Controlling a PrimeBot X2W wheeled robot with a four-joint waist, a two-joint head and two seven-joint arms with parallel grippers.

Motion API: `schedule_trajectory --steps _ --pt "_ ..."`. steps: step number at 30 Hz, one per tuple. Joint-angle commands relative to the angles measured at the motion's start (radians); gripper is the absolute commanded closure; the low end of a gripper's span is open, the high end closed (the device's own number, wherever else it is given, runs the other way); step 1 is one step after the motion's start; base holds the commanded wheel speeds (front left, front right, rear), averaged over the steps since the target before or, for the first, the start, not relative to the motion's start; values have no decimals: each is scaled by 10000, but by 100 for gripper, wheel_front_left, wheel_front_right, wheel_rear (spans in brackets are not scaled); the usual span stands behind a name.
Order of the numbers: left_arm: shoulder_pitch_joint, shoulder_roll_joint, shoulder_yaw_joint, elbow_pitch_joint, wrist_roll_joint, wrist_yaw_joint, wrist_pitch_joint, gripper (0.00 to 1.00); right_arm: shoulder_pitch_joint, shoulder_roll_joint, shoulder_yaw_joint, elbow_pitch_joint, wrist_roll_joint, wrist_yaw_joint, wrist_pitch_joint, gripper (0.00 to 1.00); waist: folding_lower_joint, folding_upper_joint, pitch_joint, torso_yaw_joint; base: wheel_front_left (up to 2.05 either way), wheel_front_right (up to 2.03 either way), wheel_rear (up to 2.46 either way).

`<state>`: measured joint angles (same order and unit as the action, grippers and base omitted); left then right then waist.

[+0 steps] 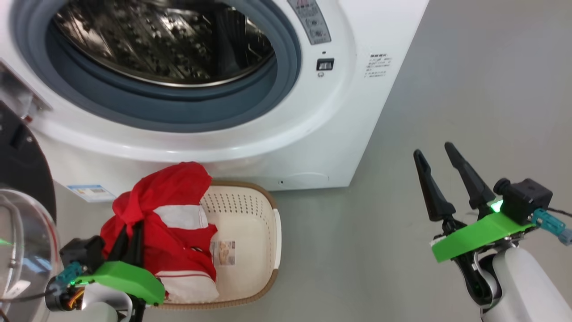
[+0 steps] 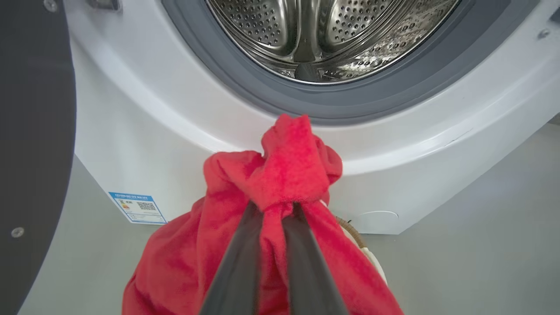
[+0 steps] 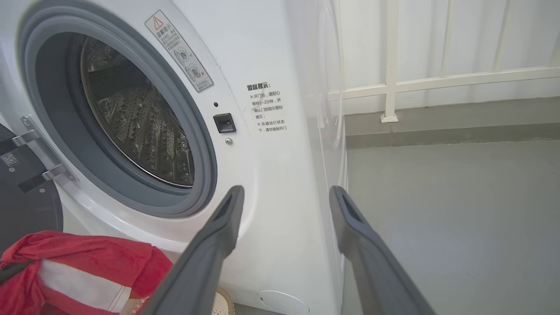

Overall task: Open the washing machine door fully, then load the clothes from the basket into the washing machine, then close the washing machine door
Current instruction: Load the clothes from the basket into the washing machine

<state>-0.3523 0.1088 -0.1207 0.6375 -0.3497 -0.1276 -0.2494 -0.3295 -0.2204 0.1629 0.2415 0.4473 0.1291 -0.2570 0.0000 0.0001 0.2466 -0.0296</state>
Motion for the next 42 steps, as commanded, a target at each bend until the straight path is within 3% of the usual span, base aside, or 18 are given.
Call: schedule_trajectory --steps 1,19,42 --pt "97 247 316 -343 -53 -29 -123 100 175 -57 164 -199 101 16 -48 0 0 -1 -353 59 0 0 0" --pt "2258 50 157 -4423 239 122 -124 100 1025 -278 153 -63 136 16 -48 0 0 -1 -1731 210 0 0 0" --pt "2623 46 -150 -5792 332 430 -67 100 1241 -458 263 -101 101 16 -48 0 0 -1 -1965 101 0 0 0"
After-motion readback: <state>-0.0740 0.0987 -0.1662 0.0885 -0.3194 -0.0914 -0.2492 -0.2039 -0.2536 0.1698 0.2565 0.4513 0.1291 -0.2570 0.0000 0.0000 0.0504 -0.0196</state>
